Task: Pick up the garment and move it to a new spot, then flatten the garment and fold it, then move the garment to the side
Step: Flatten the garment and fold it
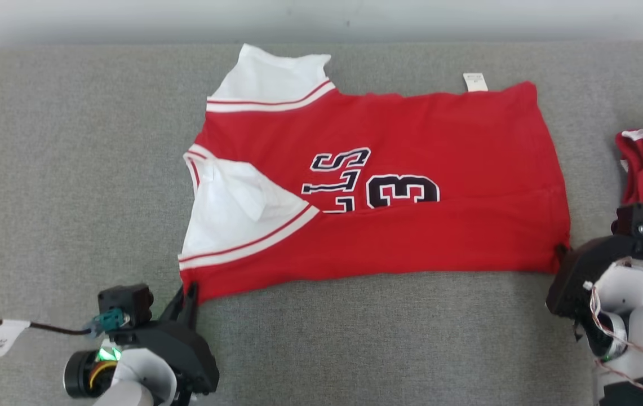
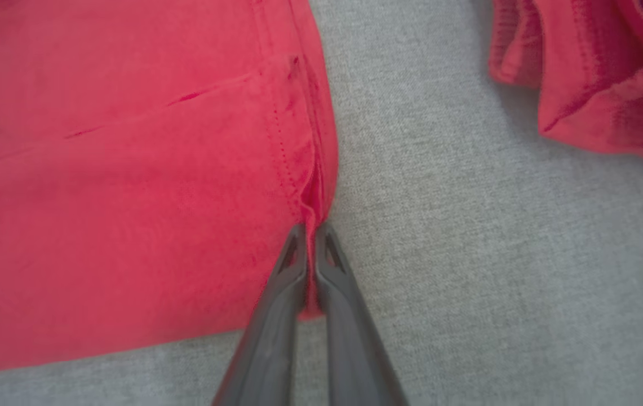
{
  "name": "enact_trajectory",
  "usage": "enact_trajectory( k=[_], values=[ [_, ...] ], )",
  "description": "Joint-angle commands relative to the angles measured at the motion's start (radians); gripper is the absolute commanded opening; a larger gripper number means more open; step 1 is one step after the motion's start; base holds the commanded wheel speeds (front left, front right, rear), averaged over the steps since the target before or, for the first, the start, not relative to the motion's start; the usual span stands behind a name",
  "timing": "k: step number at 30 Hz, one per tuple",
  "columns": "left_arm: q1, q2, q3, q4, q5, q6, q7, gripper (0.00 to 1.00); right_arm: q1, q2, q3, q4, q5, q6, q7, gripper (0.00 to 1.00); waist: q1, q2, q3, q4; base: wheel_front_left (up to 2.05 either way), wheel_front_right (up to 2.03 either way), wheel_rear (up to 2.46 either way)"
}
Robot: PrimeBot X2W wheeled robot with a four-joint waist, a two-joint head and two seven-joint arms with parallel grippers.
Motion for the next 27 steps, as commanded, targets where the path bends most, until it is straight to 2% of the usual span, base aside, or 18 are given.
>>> enact_trajectory(
  k=[1,12,21,27],
  values=[
    [0.049,0.010,-0.002,0.005,-0.024,-0.005,0.014,0.00,0.040,0.000,-0.004,0.007,0.022,-0.002,-0.005,0.00,0.0000,0.0000,-0.028,-0.004,0.00,0.00,0.00],
    [0.171,0.073,0.003,-0.112,-0.050,0.022,0.033,0.00,0.171,-0.002,-0.020,-0.100,0.110,-0.002,0.011,0.00,0.0000,0.0000,-0.128,-0.016,0.00,0.00,0.00],
    [0.309,0.152,0.011,-0.285,-0.057,0.105,0.068,0.00,0.316,-0.002,-0.006,-0.226,0.187,-0.002,0.091,0.00,0.0000,0.0000,-0.155,-0.016,0.00,0.00,0.00],
    [0.376,0.169,0.010,-0.335,-0.068,0.149,0.077,0.00,0.397,-0.002,-0.019,-0.261,0.234,-0.002,0.105,0.00,0.0000,0.0000,-0.153,-0.011,0.00,0.00,0.00]
  ],
)
